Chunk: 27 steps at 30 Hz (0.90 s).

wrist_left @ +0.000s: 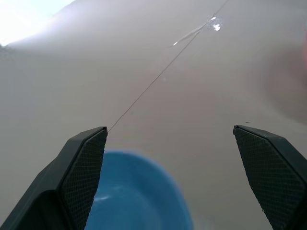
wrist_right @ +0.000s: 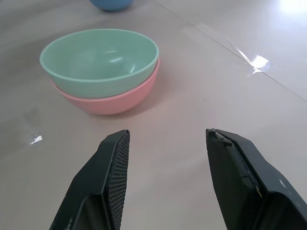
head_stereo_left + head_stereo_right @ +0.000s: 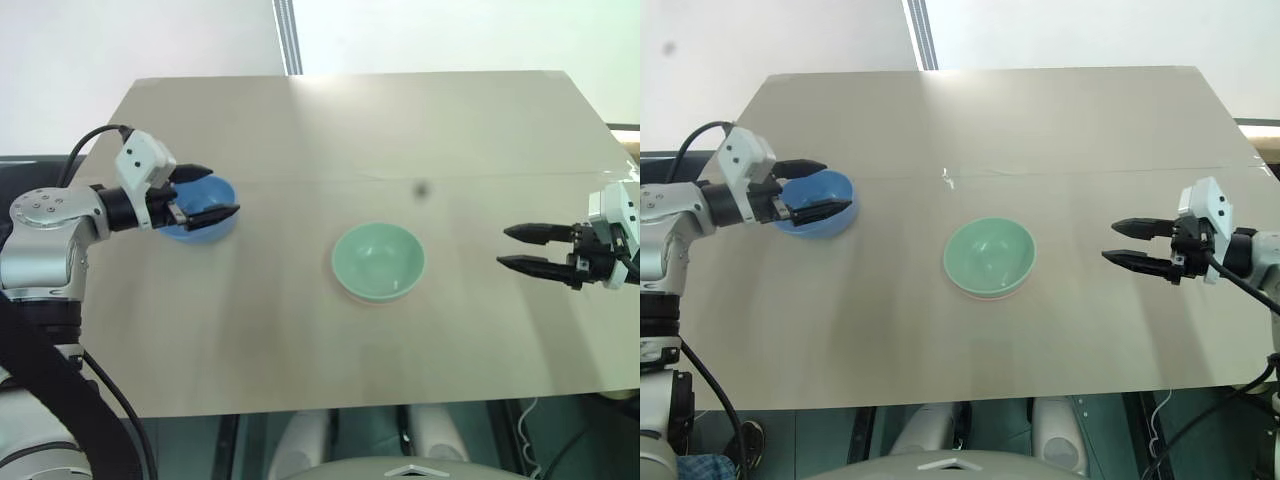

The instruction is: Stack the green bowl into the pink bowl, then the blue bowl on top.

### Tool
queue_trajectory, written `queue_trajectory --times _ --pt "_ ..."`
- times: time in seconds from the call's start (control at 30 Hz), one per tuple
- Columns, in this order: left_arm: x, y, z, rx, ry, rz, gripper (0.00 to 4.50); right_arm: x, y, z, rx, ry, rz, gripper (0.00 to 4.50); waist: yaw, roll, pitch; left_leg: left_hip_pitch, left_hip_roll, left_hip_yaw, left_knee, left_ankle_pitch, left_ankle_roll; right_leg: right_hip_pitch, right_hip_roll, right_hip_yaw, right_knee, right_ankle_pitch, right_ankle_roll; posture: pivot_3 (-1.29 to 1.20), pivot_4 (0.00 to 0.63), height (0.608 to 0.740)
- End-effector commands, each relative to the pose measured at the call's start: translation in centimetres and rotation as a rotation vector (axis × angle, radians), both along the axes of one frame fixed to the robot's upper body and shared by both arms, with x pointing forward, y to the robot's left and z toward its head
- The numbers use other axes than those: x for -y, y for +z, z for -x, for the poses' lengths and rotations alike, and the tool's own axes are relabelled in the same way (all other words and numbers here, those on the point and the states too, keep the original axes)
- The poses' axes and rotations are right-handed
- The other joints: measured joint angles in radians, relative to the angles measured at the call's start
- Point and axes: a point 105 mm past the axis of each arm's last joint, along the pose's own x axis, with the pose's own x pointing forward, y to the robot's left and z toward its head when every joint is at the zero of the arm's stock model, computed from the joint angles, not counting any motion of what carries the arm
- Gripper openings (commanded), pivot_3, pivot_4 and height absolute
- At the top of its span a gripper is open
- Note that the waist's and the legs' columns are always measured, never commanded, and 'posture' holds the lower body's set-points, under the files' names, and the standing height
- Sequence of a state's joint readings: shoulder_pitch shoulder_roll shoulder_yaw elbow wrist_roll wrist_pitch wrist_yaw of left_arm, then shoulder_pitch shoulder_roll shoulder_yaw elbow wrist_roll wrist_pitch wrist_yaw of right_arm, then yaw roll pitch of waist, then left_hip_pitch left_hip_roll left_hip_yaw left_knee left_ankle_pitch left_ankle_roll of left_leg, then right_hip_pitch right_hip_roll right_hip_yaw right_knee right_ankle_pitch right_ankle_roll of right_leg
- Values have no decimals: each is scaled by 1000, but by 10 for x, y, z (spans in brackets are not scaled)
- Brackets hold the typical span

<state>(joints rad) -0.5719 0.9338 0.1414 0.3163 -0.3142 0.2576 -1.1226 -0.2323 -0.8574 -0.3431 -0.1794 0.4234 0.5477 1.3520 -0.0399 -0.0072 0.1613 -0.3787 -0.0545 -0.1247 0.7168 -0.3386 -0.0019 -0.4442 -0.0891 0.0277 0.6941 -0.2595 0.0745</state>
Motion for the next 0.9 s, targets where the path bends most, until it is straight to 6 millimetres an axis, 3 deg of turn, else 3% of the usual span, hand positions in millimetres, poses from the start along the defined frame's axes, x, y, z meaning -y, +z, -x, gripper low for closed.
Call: queue_trajectory --times 0.03,0.17,0.47,0.63,0.9 --pt "-10 10 -5 61 33 -32 4474 3 14 8 31 5 24 3051 1 0 0 0 0 0 0 0 0 0 0 0 0 0 0 0 150 740" --pt "-14 8 -7 62 41 -37 4474 -8 37 11 68 32 -108 4465 -3 0 0 0 0 0 0 0 0 0 0 0 0 0 0 0 150 740" --pt "-21 3 -14 67 72 -56 4474 -44 75 32 112 182 -292 4465 1 0 0 -1 1 -1 0 0 0 0 0 -1 0 0 0 0 150 740" --pt "-20 -1 -16 60 82 -42 4474 -50 75 33 108 188 -286 4465 2 0 0 -1 1 -2 0 0 0 0 0 -1 0 0 0 0 150 740" --pt "-22 -29 -12 29 88 -133 4474 -49 67 24 105 145 -287 4465 -1 0 0 -1 0 -2 0 0 0 0 0 -1 0 0 0 0 150 740"
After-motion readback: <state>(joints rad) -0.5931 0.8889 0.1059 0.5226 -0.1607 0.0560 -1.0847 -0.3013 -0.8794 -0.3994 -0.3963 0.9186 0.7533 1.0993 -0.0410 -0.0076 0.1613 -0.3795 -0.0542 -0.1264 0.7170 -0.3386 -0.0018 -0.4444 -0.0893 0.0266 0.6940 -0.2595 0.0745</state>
